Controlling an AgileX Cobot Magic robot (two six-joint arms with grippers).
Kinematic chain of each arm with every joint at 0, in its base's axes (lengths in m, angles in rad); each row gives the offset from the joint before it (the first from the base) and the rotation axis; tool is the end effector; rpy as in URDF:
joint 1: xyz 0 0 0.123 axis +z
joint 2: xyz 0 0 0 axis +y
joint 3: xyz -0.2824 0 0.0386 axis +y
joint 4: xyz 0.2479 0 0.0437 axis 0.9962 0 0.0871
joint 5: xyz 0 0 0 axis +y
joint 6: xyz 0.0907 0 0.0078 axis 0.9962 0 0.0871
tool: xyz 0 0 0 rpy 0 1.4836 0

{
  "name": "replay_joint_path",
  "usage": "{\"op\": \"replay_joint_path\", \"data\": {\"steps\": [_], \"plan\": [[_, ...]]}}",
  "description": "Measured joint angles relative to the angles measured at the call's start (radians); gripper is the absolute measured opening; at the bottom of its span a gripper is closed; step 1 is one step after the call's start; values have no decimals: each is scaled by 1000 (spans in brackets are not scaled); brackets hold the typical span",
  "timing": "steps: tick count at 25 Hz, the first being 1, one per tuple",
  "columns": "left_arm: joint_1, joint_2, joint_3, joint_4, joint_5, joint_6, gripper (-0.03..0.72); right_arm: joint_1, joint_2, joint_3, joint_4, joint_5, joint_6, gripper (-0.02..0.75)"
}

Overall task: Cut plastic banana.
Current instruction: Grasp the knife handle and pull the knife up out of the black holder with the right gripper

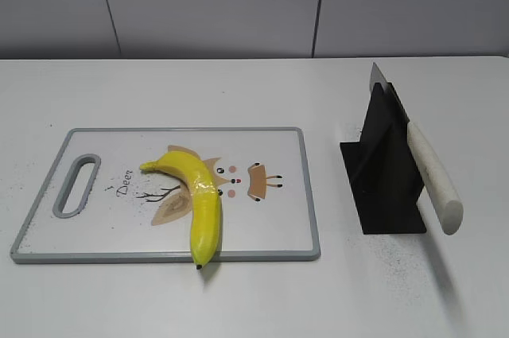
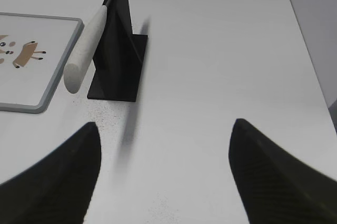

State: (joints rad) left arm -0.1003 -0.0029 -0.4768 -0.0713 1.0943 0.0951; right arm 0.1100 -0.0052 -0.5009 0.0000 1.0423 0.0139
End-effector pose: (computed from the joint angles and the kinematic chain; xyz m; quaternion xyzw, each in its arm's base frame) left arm -0.0048 -0.0053 0.2682 0.0861 0.8621 -0.0369 0.4979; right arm -0.0050 -0.0005 0.2789 -0.0407 0.8458 0.0329 0.5309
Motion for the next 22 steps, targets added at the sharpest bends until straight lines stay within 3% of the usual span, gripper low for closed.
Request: {"op": "replay_joint_path", "data": {"steps": [22], "plan": [[0,0,0,0,0,0,529,0,0,0,0,0,0,572]]}}
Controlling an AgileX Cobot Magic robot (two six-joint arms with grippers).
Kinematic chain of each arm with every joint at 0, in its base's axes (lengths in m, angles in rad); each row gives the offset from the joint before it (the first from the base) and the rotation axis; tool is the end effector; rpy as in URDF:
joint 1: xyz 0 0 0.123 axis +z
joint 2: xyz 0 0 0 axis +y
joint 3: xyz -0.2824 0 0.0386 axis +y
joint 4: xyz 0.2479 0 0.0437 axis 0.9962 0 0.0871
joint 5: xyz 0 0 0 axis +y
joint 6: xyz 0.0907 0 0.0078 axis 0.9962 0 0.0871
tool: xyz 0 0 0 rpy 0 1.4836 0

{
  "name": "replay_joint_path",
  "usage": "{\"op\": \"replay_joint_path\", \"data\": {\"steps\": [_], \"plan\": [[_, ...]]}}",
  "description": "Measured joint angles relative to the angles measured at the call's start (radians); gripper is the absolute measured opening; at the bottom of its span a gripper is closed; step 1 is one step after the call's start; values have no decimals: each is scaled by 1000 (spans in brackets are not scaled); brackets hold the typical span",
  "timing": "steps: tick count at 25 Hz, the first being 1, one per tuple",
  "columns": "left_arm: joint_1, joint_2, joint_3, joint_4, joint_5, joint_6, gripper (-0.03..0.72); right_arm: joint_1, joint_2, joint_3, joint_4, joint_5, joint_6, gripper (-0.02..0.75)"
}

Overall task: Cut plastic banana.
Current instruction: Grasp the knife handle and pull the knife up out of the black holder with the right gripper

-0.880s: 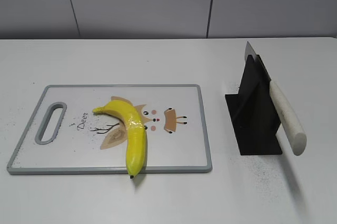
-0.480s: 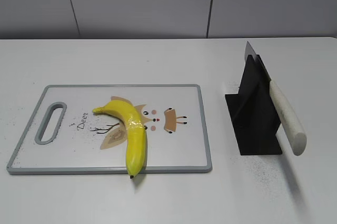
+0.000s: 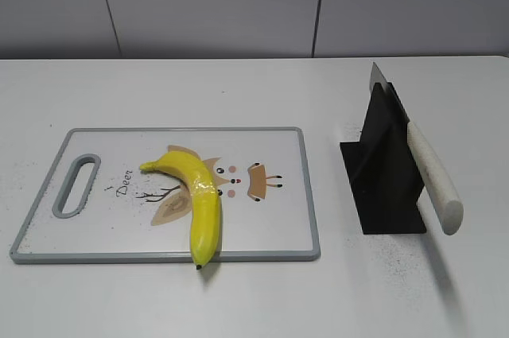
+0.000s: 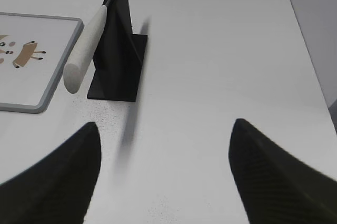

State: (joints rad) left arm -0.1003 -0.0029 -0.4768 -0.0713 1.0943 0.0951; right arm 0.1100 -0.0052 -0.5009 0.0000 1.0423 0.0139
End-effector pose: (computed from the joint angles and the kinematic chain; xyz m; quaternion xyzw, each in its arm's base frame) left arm -0.0048 -0.0053 0.2682 0.0861 0.8621 -0.0369 0.4979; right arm -0.0050 -0.0005 0.2789 -0.0407 0.8458 0.0329 0.5309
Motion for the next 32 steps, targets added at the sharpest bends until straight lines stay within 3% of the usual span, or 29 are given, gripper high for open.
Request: {"op": "replay_joint_path", "data": {"steps": [16,22,32], "plan": [[0,0,0,0,0,0,529,0,30,-45,12,-63,0,577],[0,0,0,0,0,0,529,0,272,-168,77,-34,16,594],[0,0,0,0,0,0,529,27,679,-370,85,71,128,594]]}}
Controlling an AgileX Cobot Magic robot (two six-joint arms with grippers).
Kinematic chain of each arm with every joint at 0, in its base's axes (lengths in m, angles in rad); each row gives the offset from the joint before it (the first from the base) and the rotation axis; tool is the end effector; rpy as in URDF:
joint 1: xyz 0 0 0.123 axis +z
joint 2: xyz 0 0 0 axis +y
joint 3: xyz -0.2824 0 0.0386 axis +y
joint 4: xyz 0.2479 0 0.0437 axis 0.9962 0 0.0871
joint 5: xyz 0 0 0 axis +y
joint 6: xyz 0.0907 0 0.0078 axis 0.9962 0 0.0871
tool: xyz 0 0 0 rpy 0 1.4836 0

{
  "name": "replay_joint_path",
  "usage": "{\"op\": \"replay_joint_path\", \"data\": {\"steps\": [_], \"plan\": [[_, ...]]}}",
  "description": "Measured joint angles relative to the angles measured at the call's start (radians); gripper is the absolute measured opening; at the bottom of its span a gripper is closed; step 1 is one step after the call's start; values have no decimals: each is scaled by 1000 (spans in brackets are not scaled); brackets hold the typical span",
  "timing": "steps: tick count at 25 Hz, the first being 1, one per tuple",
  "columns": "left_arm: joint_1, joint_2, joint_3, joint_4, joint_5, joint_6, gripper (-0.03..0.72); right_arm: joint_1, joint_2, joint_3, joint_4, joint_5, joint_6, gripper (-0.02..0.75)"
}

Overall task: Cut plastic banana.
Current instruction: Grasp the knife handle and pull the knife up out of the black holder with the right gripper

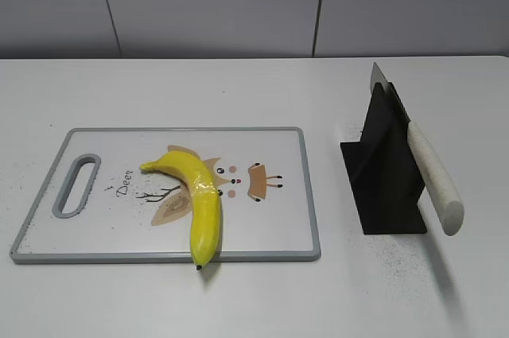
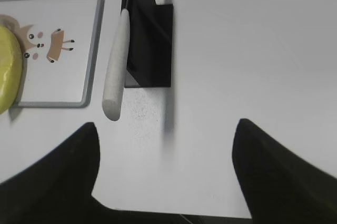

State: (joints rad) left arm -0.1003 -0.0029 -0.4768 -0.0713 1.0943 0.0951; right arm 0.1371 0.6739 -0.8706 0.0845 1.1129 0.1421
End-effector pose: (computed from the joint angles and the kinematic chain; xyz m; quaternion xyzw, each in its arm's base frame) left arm -0.0048 -0.0053 0.2682 0.0861 0.8621 -0.0369 0.4979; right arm 0.0975 0.0204 0.3538 0.0060 0.9312 0.0921 0.3527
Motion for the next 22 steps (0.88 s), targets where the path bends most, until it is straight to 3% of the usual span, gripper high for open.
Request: {"op": "replay_joint_path", "data": {"steps": [10,22], "plan": [[0,0,0,0,0,0,529,254,332,-102,-119,75,124,594],[0,0,0,0,0,0,529,270,716,-196,-49,25,143,594]]}}
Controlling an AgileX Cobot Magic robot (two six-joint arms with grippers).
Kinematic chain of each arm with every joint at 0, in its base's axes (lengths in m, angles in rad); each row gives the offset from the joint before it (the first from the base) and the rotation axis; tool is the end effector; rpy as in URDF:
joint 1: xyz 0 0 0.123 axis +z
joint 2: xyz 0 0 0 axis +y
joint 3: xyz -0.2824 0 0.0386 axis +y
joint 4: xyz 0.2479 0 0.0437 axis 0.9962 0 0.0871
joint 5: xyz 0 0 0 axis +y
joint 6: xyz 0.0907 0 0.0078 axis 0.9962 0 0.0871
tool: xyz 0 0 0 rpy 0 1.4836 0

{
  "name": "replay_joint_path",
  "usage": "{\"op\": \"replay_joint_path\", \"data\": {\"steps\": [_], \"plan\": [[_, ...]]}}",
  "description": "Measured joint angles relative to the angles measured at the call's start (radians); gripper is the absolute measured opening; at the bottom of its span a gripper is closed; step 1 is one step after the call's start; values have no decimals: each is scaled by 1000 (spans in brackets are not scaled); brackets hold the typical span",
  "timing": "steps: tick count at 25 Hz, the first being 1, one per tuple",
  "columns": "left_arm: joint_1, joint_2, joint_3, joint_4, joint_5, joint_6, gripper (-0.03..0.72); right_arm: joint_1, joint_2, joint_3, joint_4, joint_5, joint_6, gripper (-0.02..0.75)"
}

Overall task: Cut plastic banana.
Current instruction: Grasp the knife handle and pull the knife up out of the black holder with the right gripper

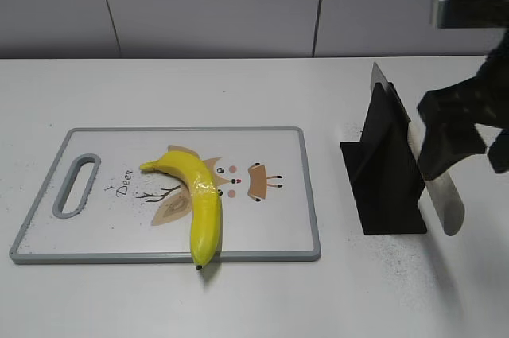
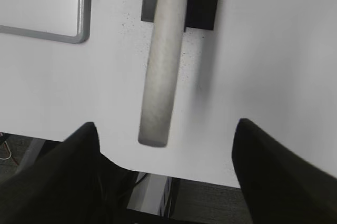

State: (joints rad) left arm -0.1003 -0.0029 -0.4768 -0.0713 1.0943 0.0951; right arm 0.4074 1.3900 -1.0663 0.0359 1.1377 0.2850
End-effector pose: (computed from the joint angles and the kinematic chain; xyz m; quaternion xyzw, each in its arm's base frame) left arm -0.0048 -0.0053 0.2682 0.0861 0.8621 -0.0369 0.4979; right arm 0.2318 0.1033 0.2811 -0.0550 0.9935 0.0492 0.0865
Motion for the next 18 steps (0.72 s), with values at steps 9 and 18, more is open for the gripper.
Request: {"op": "replay_joint_path", "data": {"steps": [9,18], "plan": [[0,0,0,0,0,0,529,0,206,-1,23,-64,34,592],[0,0,0,0,0,0,529,0,292,-2,7,-46,112,166]]}}
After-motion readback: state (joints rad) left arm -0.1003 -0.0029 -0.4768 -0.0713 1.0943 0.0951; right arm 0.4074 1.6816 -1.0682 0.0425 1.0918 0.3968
